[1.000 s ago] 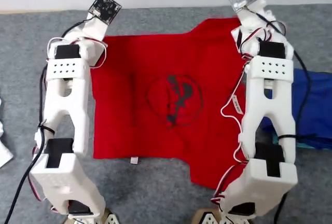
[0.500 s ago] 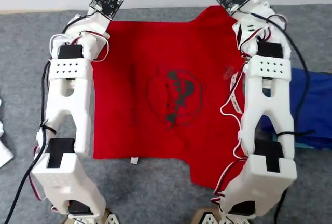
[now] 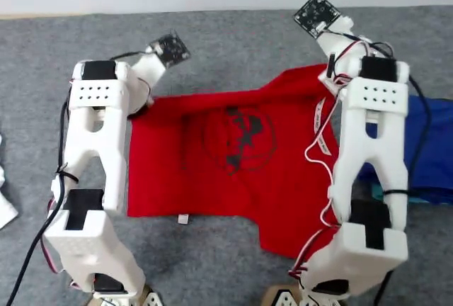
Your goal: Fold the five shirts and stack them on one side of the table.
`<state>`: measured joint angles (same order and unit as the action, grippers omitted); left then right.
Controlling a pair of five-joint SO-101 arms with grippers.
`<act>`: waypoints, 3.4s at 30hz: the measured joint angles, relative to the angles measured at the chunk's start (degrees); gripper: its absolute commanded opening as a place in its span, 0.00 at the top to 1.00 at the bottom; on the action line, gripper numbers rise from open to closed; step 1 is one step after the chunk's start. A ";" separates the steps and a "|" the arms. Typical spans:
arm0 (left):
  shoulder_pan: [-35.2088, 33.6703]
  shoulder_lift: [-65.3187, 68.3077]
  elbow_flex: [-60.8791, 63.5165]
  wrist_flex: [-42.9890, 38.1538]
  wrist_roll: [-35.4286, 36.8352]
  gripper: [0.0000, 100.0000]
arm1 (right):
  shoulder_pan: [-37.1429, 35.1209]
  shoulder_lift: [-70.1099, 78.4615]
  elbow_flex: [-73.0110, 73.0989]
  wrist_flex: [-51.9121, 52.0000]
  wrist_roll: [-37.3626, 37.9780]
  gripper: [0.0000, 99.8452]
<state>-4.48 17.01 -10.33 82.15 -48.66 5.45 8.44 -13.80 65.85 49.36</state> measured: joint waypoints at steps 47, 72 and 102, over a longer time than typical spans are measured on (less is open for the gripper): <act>-4.48 0.00 8.62 16.62 -7.30 1.00 | 1.41 -32.35 46.33 33.14 -1.76 0.99; -5.54 0.00 12.40 16.62 -10.55 0.81 | 3.25 -32.62 49.14 26.20 4.22 0.82; 4.84 11.52 4.84 1.05 29.27 1.00 | -4.40 -9.93 37.71 0.53 -15.38 0.99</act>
<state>0.35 28.53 -5.49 83.21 -19.38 1.05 -1.49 23.91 66.37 33.98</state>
